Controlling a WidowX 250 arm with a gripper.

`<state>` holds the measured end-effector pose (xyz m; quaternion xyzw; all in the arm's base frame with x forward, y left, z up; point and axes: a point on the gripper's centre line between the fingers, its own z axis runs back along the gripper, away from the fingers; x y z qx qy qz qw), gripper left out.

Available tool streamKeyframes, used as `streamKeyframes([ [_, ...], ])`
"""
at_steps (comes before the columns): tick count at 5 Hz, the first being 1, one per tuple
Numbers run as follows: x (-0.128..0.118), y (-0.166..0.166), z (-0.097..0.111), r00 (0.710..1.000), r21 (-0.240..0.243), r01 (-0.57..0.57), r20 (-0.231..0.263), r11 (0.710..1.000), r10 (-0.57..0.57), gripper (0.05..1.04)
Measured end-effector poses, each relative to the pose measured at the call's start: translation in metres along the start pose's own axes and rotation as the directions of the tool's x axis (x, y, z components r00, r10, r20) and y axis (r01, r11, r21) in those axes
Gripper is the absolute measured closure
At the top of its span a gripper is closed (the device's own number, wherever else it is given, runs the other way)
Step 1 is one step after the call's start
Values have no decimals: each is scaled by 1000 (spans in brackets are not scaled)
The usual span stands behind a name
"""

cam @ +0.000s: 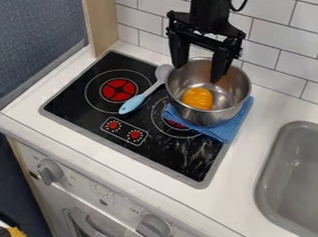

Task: Moved the spatula to the left side of the burner

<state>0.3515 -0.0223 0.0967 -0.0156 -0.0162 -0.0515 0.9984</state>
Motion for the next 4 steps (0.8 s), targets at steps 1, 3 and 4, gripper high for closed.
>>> streamKeyframes([
  [1,-2,1,-12,999,-2,-1,-37,1000,1,83],
  [3,-25,61,-13,991,36,-72,-114,997,75,83],
  [4,-43,76,-6,990,136,-32,-134,990,50,83],
])
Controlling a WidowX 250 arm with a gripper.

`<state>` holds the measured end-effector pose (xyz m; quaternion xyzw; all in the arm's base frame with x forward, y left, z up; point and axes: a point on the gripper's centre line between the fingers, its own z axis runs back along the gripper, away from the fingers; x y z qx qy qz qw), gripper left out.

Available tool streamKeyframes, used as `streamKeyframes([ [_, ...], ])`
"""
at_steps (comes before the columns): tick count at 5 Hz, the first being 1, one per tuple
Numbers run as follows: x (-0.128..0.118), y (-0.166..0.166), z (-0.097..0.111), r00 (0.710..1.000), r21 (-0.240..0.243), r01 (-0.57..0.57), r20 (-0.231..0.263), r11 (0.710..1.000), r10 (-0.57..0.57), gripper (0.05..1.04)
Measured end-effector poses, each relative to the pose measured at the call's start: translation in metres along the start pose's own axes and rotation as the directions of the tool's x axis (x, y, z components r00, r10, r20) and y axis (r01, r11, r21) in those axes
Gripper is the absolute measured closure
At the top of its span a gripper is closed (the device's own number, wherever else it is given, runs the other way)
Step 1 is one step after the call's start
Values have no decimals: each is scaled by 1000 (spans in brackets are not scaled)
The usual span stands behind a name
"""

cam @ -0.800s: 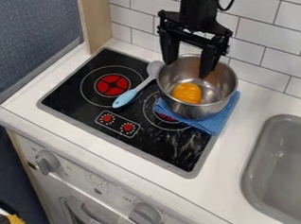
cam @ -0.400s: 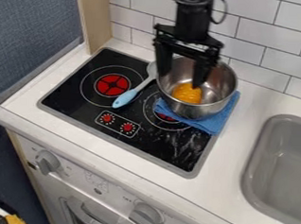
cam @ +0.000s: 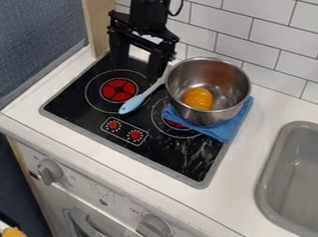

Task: Moved the spatula to the left side of the burner

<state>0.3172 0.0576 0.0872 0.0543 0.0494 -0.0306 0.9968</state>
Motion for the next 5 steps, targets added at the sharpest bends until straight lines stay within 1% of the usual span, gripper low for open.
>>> streamKeyframes([
  [1,4,7,-24,1000,-7,-8,0,1000,8,84],
  [2,13,5,-53,1000,-57,-23,-4,998,23,84],
  [3,18,12,-71,999,-115,-52,3,992,53,84],
  [4,21,12,-76,999,-126,-48,10,991,50,137],
  [5,21,12,-77,999,-127,-38,10,991,40,418],
])
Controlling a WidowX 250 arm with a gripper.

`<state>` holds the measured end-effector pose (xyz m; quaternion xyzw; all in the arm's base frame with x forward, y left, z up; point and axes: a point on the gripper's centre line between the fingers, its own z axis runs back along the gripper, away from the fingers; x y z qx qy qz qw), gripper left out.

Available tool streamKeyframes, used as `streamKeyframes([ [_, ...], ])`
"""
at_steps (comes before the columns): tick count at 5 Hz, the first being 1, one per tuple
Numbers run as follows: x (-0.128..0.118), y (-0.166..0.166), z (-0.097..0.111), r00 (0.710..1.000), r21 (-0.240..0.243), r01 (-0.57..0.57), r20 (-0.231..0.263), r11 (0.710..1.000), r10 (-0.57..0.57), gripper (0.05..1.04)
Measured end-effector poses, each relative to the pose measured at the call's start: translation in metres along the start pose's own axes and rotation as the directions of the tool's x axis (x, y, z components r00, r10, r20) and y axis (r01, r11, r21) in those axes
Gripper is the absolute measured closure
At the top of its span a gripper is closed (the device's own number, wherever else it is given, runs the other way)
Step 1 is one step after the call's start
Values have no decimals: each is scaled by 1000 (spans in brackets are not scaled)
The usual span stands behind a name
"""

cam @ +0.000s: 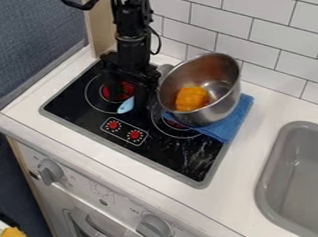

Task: Moved the spatula to the left side of the burner

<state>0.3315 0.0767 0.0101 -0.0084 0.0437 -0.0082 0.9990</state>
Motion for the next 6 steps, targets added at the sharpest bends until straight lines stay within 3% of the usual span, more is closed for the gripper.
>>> streamKeyframes([
  [1,-1,0,1,1000,1,5,-5,1000,-5,708],
  [2,-4,2,0,1000,11,10,-17,1000,-10,756],
  [4,-3,19,52,999,31,-34,21,999,33,756],
  [5,-8,51,68,992,53,-122,20,991,121,756],
  [6,-2,60,63,993,44,-115,17,992,114,756],
])
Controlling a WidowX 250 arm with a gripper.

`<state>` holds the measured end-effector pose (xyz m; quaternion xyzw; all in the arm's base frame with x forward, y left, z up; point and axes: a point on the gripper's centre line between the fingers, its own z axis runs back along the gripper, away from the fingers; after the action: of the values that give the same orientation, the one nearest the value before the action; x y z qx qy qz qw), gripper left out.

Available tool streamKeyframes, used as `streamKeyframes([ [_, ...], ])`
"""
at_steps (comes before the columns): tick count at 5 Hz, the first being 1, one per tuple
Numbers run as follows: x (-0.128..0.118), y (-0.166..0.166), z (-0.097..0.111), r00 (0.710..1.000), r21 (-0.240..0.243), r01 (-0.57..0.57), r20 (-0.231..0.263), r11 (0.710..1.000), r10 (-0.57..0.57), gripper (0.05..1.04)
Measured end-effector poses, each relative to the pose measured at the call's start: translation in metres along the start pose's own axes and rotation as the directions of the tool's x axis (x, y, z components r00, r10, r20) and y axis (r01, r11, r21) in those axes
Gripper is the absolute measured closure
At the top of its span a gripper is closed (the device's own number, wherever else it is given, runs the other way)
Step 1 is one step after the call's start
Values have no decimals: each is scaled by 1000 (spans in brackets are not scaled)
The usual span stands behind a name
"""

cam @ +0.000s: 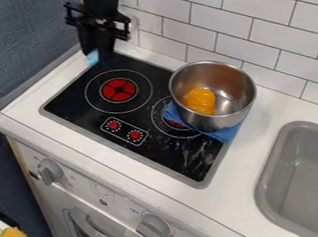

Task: Moved the spatula to the left side of the burner

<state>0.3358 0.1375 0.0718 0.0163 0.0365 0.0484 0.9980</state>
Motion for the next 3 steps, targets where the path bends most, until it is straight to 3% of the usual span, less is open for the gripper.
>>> streamKeyframes([
  [1,10,14,-19,999,26,18,-34,999,-17,756],
  [2,13,17,-28,999,45,17,-35,999,-15,756],
  [3,14,19,-44,997,46,-2,-77,999,5,756],
])
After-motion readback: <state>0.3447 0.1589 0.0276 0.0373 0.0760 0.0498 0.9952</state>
